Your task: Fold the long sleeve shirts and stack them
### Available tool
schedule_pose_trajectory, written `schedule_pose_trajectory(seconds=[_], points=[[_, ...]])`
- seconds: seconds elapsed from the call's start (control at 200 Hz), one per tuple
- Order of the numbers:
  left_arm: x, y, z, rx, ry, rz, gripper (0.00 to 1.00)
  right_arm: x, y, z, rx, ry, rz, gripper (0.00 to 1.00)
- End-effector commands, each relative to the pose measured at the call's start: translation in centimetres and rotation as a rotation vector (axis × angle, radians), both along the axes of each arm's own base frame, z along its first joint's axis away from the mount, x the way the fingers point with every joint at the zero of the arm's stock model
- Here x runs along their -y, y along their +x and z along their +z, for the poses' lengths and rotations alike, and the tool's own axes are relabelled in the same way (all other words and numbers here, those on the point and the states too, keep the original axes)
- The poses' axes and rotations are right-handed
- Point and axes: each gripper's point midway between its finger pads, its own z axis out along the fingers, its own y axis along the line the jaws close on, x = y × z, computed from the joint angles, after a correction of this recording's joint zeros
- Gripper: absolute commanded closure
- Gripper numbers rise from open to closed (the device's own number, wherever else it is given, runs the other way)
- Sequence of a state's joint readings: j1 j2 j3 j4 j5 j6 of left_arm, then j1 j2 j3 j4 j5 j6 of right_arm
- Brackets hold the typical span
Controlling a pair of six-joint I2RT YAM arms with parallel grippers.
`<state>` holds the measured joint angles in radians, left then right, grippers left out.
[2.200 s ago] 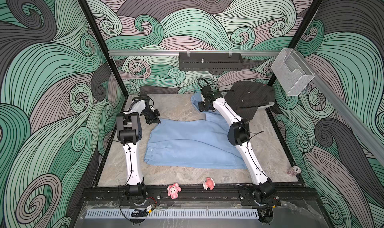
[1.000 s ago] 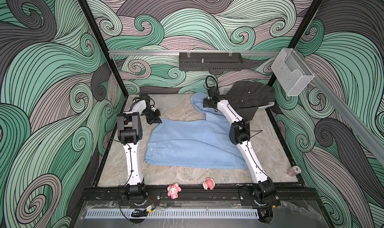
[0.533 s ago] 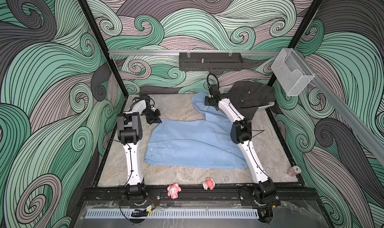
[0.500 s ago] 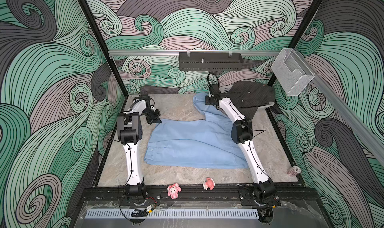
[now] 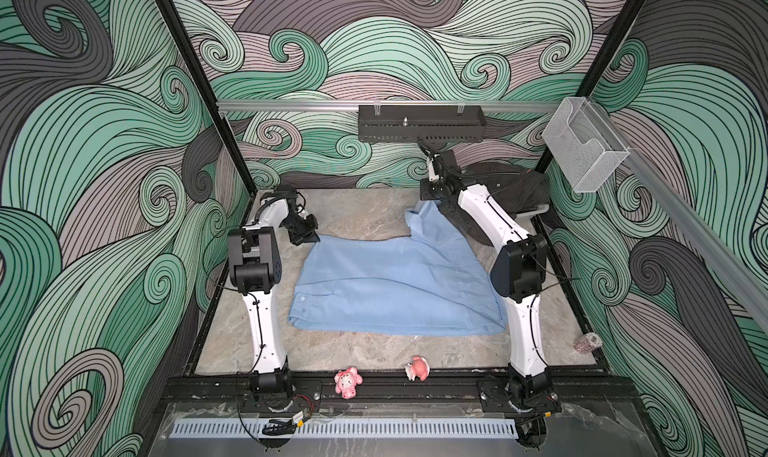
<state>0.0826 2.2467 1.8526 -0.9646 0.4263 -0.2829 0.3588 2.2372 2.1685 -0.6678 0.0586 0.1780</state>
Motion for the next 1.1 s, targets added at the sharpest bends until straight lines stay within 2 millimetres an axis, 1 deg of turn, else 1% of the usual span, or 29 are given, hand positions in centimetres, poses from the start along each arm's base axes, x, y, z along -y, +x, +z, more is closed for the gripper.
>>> schedule_pose_trajectory(seconds=[0.0, 0.15, 0.28, 0.295, 0.335, 0.36, 0.455, 0.51, 0.605, 0.705, 0.801, 0.891, 0.991, 1.096], points=[[-0.6, 0.1, 2.2, 0.053, 0.021, 0.004, 1.00, 0.3, -0.8, -0.3, -0.013, -0.014, 0.016, 1.00], [-1.1, -0.2, 2.9, 0.072, 0.043, 0.008, 1.00, 0.3, -1.4, -0.6, -0.029, -0.010, 0.017, 1.00], [-1.3, -0.1, 3.1, 0.087, 0.033, 0.012, 1.00, 0.4, -1.8, -0.1, -0.029, -0.001, 0.018, 1.00], [-1.3, -0.1, 3.0, 0.084, 0.029, 0.015, 0.96, 0.4, -1.8, 0.0, -0.030, -0.001, 0.018, 1.00], [-1.2, -0.1, 2.7, 0.073, 0.016, 0.021, 0.78, 0.4, -2.0, 0.1, -0.030, 0.000, 0.018, 1.00], [-1.2, 0.0, 2.5, 0.063, 0.011, 0.024, 0.70, 0.4, -2.1, 0.2, -0.031, 0.000, 0.018, 1.00], [-1.1, 0.3, 1.9, 0.039, -0.004, 0.053, 0.54, 0.5, -2.4, 0.4, -0.034, 0.006, 0.019, 1.00], [-1.0, 0.8, 1.3, 0.033, -0.025, 0.078, 0.51, 0.5, -2.6, 0.4, -0.036, 0.008, 0.017, 1.00], [-1.0, 1.6, 0.6, 0.016, -0.037, 0.117, 0.50, 0.4, -2.8, 0.5, -0.036, 0.013, 0.021, 1.00], [-1.7, 2.4, -0.1, 0.014, -0.004, 0.143, 0.50, 0.3, -2.9, 0.7, -0.036, 0.018, 0.025, 1.00], [-2.0, 3.1, -0.9, 0.016, 0.011, 0.137, 0.50, 0.2, -2.9, 0.8, -0.035, 0.024, 0.031, 1.00], [-1.7, 3.5, -1.7, -0.009, 0.005, 0.117, 0.52, 0.1, -3.0, 0.7, -0.037, 0.023, 0.032, 1.00], [-1.1, 3.8, -1.8, -0.007, -0.021, 0.099, 0.61, 0.0, -3.0, 0.7, -0.038, 0.024, 0.033, 1.00], [-0.6, 3.9, -1.7, 0.003, -0.038, 0.091, 0.78, 0.0, -3.0, 0.6, -0.039, 0.027, 0.031, 1.00]])
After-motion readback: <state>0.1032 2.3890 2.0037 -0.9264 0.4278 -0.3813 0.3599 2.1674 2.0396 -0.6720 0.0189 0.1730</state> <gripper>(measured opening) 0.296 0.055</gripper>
